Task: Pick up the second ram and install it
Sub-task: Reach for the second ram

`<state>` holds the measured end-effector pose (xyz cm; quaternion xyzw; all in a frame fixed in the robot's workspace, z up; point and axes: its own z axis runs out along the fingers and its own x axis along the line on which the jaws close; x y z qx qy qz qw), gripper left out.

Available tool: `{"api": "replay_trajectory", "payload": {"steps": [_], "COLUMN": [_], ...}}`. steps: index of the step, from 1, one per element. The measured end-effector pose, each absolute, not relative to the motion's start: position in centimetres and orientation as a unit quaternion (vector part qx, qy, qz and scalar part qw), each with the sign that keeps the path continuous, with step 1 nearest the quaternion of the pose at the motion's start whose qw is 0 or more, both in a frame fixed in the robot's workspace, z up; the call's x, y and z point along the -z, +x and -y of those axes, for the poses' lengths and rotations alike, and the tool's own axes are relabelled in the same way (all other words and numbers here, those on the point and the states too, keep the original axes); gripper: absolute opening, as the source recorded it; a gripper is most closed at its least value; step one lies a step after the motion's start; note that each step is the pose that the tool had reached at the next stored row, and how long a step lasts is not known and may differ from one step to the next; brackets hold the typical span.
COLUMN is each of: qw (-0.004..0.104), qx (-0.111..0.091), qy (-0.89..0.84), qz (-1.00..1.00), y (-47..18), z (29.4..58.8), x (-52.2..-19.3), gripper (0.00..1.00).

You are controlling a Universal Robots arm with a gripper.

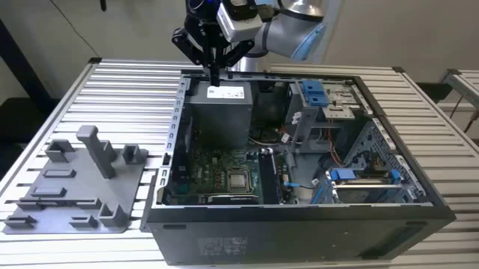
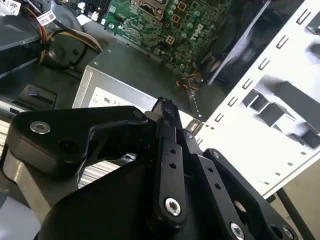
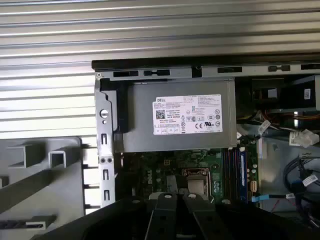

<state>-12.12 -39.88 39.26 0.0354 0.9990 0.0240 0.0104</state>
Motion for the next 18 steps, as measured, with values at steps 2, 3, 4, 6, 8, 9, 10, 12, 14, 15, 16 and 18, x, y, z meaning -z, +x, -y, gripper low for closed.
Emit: {"api": "replay_trajectory", "payload": {"steps": [2,3,4,6,8,9,10,12,14,15,16,18], "qw": [0.01,0.01,0.01,0.01,0.01,0.01,0.01,0.01,0.01,0.01,0.01,0.01], "qx": [-0.024,-0.024,-0.024,-0.024,-0.024,-0.024,-0.024,-0.024,-0.024,-0.024,-0.024,-0.024], "qy": [0.035,0.035,0.035,0.035,0.035,0.035,0.035,0.035,0.035,0.035,0.035,0.035], "qz": [-0.999,-0.999,-0.999,-0.999,-0.999,-0.999,-0.999,-0.999,-0.999,-0.999,-0.999,-0.999], "y": [-12.12,-12.12,-12.12,-12.16,-12.29,-12.35,-12.41,-12.5,-12.6,-12.64,-12.68,-12.77], "z": [39.88,39.88,39.88,39.9,39.94,39.96,39.97,39.99,40.0,40.0,40.01,40.01], "x": [-39.26,-39.26,-39.26,-39.27,-39.27,-39.26,-39.26,-39.26,-39.26,-39.26,-39.26,-39.26], "gripper": [0.11,0.11,0.11,0.11,0.11,0.11,0.11,0.11,0.11,0.11,0.11,0.11]}}
